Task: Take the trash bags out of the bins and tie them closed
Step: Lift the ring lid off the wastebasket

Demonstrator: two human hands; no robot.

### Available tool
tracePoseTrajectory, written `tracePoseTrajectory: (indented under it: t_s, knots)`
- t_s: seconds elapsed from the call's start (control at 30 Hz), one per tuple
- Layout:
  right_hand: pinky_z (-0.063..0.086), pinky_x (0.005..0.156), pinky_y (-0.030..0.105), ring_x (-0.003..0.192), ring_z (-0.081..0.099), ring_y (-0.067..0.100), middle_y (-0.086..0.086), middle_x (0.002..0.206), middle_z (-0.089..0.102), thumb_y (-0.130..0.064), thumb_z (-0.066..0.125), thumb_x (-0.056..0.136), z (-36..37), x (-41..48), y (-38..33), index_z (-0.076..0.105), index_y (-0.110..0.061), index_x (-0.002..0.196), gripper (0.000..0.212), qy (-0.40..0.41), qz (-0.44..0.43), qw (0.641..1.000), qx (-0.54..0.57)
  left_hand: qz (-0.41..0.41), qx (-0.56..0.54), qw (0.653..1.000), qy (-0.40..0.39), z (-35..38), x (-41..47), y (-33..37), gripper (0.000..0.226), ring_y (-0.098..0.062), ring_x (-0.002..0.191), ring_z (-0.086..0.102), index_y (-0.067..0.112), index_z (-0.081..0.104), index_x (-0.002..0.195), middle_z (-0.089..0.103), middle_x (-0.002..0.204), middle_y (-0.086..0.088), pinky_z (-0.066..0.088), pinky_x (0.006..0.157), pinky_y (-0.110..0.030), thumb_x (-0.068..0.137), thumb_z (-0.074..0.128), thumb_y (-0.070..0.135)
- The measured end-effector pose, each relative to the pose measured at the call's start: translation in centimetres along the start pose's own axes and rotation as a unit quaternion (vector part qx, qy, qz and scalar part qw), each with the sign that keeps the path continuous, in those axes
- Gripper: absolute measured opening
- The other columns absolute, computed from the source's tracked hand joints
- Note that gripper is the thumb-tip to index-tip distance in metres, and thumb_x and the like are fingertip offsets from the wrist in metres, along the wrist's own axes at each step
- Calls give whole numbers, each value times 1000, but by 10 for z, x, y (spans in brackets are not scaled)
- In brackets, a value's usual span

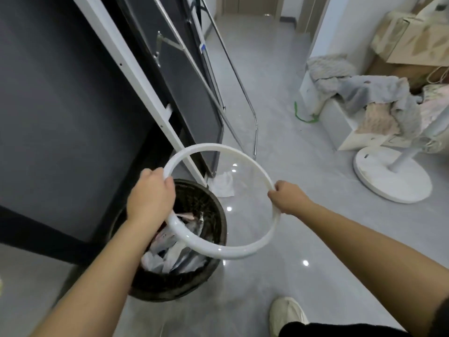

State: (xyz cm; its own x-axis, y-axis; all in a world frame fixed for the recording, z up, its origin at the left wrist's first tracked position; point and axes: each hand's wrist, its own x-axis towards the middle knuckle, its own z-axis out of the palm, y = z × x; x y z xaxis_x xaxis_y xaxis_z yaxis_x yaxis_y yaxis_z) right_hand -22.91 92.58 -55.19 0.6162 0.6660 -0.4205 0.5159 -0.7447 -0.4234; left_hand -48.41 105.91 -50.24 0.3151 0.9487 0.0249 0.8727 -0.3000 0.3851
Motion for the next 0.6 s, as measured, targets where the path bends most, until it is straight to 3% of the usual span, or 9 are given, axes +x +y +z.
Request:
tracePoseTrajectory:
  t_s: [0.1, 0.2, 0.3, 0.37, 0.5, 0.6]
  knots:
    - [58, 64, 37, 65, 66, 31, 12, 83, 61, -18, 43, 87, -13, 17, 50, 55, -7, 98, 19, 18, 75, 997, 15, -22, -24, 993, -115, 43, 16, 51, 30, -20, 73, 47, 5, 56, 114, 52, 99, -11, 36, 56, -30, 97, 36, 20]
    - [59, 62, 36, 63, 67, 31, 15, 84, 63, -12, 41, 84, -12, 33, 93, 55, -4, 98, 21, 26, 114, 993, 16, -43, -41, 978, -199, 82, 23, 87, 31, -25, 84, 51, 5, 53, 120, 57, 114, -15, 41, 62, -31, 94, 38, 11]
    - [59, 67, 39, 67, 66, 32, 15, 89, 62, -13, 41, 84, -7, 50, 127, 54, -6, 97, 20, 42, 141, 989, 14, -57, -60, 974, -213, 114, 16, 114, 43, -33, 106, 55, 4, 36, 135, 54, 125, -18, 44, 76, -37, 92, 41, 5]
    - [58, 72, 41, 75, 64, 32, 14, 92, 61, -16, 41, 85, 2, 58, 145, 55, -7, 98, 21, 47, 149, 988, 8, -94, -72, 972, -203, 133, 9, 122, 49, -36, 110, 55, 5, 24, 138, 54, 125, -18, 42, 77, -38, 92, 42, 4]
    - [47, 68, 32, 80, 60, 29, 10, 92, 60, -19, 40, 87, 22, 72, 168, 57, -7, 101, 24, 40, 162, 986, -25, -150, -82, 962, -213, 176, -4, 120, 45, -34, 112, 55, 8, 25, 135, 54, 127, -16, 41, 76, -38, 94, 43, 12]
    - [42, 66, 29, 79, 55, 26, 6, 89, 56, -19, 44, 87, 41, 80, 180, 56, -10, 101, 20, 22, 185, 982, -33, -215, -105, 935, -263, 213, -15, 116, 51, -35, 116, 51, 11, 29, 134, 44, 133, -15, 46, 89, -43, 89, 52, 22]
